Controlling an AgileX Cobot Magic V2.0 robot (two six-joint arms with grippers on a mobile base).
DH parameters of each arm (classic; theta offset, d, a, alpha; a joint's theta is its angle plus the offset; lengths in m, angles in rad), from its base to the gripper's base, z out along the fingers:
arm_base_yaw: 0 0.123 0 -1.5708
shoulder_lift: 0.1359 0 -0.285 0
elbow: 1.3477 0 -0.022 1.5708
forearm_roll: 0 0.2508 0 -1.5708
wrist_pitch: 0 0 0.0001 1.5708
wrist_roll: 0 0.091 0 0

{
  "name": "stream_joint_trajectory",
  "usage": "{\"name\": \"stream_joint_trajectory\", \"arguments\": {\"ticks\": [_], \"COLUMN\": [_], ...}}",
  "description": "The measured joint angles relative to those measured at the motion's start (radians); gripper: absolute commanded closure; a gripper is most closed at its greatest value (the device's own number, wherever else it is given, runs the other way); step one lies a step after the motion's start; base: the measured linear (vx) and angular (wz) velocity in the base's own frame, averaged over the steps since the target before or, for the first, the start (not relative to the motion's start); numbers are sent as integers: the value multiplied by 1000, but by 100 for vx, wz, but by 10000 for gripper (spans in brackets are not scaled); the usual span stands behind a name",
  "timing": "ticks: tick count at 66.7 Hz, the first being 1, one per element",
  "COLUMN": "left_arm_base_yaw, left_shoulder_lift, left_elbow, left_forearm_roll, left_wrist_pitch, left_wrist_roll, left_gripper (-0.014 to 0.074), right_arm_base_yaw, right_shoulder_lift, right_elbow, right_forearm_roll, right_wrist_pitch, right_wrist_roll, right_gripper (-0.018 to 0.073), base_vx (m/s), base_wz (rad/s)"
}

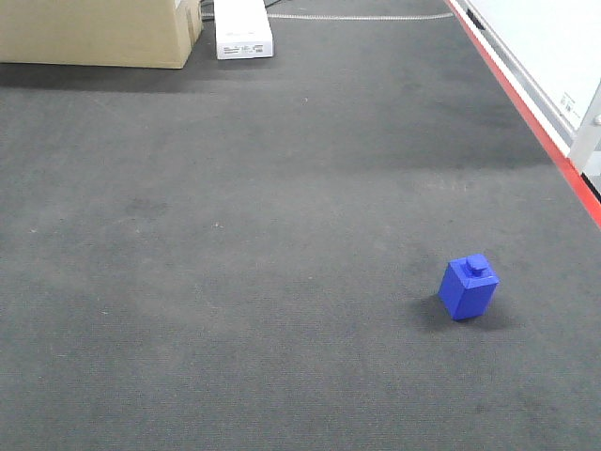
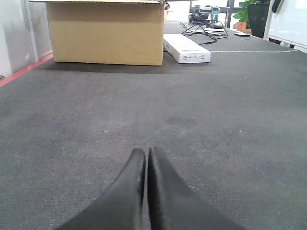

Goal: Pour parts from conveyor to right shelf

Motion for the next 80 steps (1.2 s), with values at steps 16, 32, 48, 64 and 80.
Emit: {"name": "stream_joint_trajectory", "arguments": {"ticks": [16, 32, 48, 64, 80], "left_arm_base_yaw": [0, 0, 0, 0, 0], "left_shoulder_lift": [0, 0, 0, 0, 0], "left_elbow": [0, 0, 0, 0, 0], "left_forearm_roll": [0, 0, 0, 0, 0], "left_wrist_pitch": [0, 0, 0, 0, 0], "left_wrist_roll": [0, 0, 0, 0, 0], "left_gripper": [602, 602, 602, 602, 602], "right_arm_base_yaw": [0, 0, 0, 0, 0], "right_shoulder_lift": [0, 0, 0, 0, 0], "right_elbow": [0, 0, 0, 0, 0], "right_forearm_roll": [0, 0, 0, 0, 0], "right_wrist_pitch": [0, 0, 0, 0, -200], "right_wrist_roll": [0, 0, 0, 0, 0], "right_gripper": [564, 564, 564, 564, 564], "base_vx": [0, 0, 0, 0, 0], "base_wz": [0, 0, 0, 0, 0]}}
